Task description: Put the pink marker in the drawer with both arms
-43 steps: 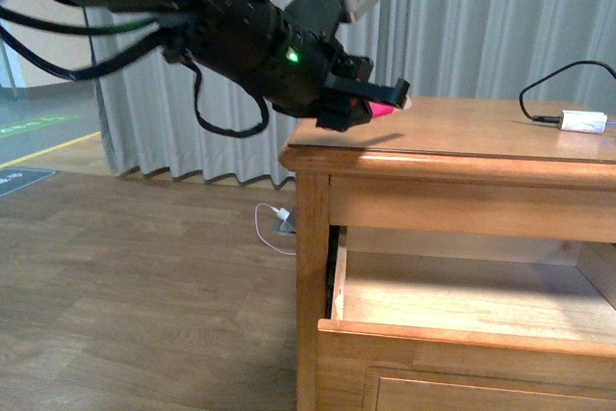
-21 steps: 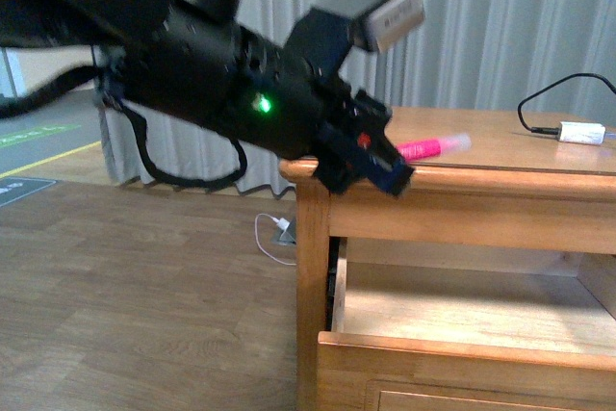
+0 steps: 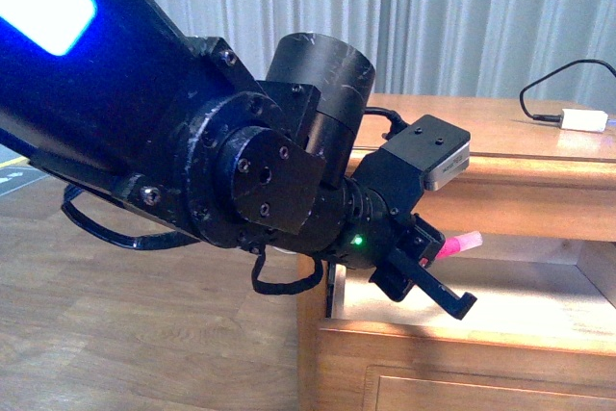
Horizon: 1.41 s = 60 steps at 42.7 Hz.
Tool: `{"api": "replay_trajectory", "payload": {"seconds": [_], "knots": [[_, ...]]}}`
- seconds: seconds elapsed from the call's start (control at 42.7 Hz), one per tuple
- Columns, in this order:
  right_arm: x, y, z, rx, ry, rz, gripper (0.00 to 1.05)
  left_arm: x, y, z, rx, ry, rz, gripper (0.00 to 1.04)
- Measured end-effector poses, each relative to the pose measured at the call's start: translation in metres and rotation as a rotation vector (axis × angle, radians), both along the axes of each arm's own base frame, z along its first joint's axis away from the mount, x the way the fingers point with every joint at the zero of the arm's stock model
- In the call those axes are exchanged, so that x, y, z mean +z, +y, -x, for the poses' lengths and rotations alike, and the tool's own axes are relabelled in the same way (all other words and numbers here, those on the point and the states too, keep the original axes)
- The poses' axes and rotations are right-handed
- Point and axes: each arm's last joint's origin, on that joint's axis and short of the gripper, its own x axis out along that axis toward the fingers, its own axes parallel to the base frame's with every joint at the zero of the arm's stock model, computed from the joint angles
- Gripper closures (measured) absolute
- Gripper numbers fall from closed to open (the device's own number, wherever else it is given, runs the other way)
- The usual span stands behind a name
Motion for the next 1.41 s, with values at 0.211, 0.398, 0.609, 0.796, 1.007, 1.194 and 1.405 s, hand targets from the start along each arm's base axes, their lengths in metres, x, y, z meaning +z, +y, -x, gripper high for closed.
{"api": "replay_trajectory", "payload": {"seconds": [0.211,0.398,0.609,0.796,1.007,1.194,1.405], "knots": [[0.000,0.000,0.000,0.000,0.000,0.000,0.08,0.002,-0.008,-0.002,0.036,-0.010,0.016,0.71],[0.000,0.000,0.000,0.000,0.000,0.000,0.08,0.010,-0.005,0.007,0.088,-0.010,0.077,0.40],[0.000,0.000,0.000,0.000,0.000,0.000,0.08,0.054,0.033,0.029,0.235,-0.102,0.175,0.10],[0.000,0.000,0.000,0.000,0.000,0.000,0.08,0.095,0.109,0.081,0.419,-0.136,0.340,0.06],[0.000,0.000,0.000,0.000,0.000,0.000,0.08,0.100,0.159,0.149,0.513,-0.126,0.425,0.06],[0.000,0.000,0.000,0.000,0.000,0.000,0.08,0.084,0.190,0.207,0.591,-0.073,0.478,0.06],[0.000,0.000,0.000,0.000,0.000,0.000,0.08,0.056,0.214,0.249,0.692,-0.017,0.562,0.06]]}}
